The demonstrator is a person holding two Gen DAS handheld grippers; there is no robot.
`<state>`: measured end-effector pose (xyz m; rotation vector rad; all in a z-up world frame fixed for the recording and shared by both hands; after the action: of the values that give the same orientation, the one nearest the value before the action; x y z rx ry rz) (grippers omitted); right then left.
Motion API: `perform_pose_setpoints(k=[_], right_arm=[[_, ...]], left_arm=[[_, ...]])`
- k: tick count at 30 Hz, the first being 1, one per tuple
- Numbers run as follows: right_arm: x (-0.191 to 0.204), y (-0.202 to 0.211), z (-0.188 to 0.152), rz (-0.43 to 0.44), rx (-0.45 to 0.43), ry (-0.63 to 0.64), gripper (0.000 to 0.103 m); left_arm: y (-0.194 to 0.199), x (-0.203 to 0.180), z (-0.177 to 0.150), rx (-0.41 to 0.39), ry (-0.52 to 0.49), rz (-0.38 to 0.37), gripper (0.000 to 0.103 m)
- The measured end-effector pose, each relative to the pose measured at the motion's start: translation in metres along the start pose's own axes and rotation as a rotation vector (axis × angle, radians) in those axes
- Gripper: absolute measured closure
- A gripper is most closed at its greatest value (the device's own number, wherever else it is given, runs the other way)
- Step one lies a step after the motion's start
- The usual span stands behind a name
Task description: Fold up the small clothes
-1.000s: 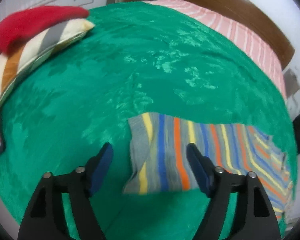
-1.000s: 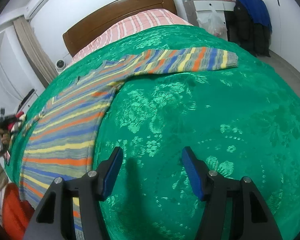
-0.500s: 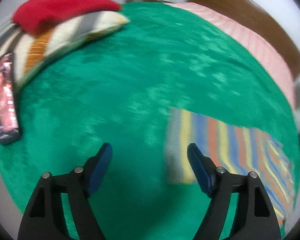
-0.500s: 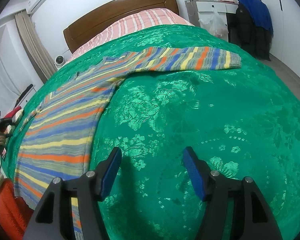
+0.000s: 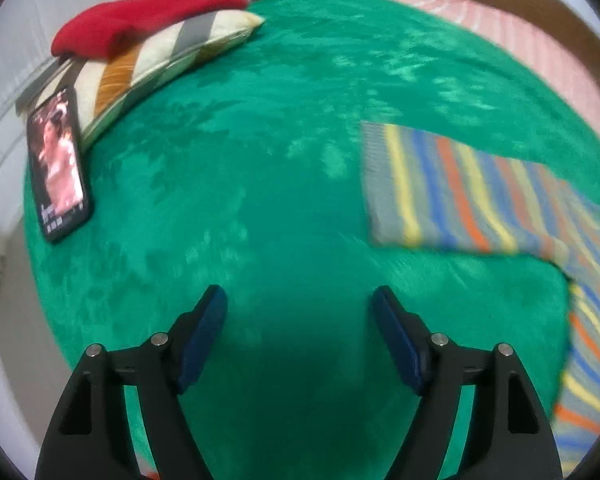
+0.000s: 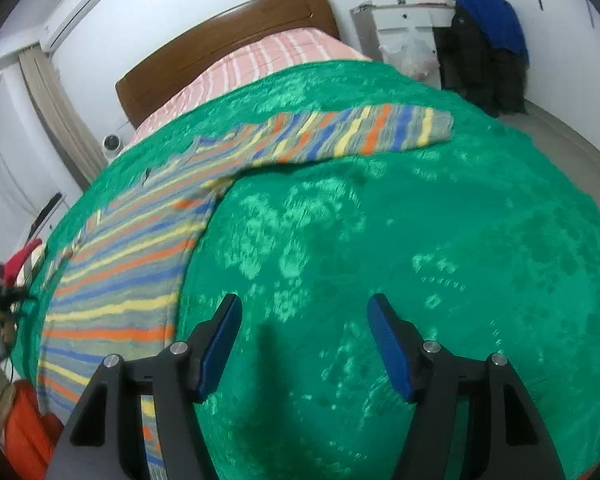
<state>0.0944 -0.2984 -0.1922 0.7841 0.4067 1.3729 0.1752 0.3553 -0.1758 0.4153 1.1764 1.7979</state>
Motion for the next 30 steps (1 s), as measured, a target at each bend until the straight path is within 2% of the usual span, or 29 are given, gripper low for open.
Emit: perform_pose_setpoints(k=[3,6,8,11,14,16,17,20,24,30], right_arm=[[0.002,0.010,0.014,-0.016,-0.045,0.011,0.036],[0.001,0.011,0.030,-0.057,-0.079,0.031,0.031],[-0.002,0.007,0.038,-0.078,-0.087,0.030,0.029],[-0.011,-0.008,0.042,-0.126,-0.105,0.040,0.029],[-0.027,-0.036,0.027,-0.181,-0.046,0.037,0.028],[-0.029,-0.042,0.020,-0.177,-0.068,0.056,0.026],[-0.027,-0.043,0.018,-0.186,-0.078,0.077,0.022],[-0.019,-0.048,0.015,-0.214,-0.086,0.130,0.015],[-0.019,-0.050,0.014,-0.214,-0.097,0.133,0.014],[-0.015,-0.048,0.012,-0.221,-0.113,0.142,0.013]], left_arm=[[0.019,-0.024,-0.026,-0.025,-0.011,-0.133,0.008],[0.012,-0.055,-0.049,-0.003,-0.034,-0.239,0.006],[0.002,-0.067,-0.059,0.022,-0.072,-0.265,0.006],[-0.010,-0.075,-0.068,0.018,-0.114,-0.224,0.003],[-0.014,-0.079,-0.073,-0.018,-0.144,-0.208,0.000],[-0.014,-0.084,-0.078,-0.046,-0.193,-0.177,0.000],[-0.013,-0.082,-0.082,-0.060,-0.208,-0.165,0.000],[-0.013,-0.085,-0.082,-0.098,-0.242,-0.163,0.000],[-0.009,-0.083,-0.085,-0.093,-0.228,-0.175,0.000],[-0.010,-0.088,-0.091,-0.104,-0.272,-0.114,0.000]])
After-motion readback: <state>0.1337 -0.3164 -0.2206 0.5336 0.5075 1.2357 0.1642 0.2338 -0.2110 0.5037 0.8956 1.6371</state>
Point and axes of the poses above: each gripper's, at about its wrist camera, not at the fingertips, and y roughly against the way its jaws point, x to its left, z to its top, the point moved 7 cm from there along -y, roughly the way its jaws point, and after that the axes turned 10 degrees about -z, right-handed, at the moved point
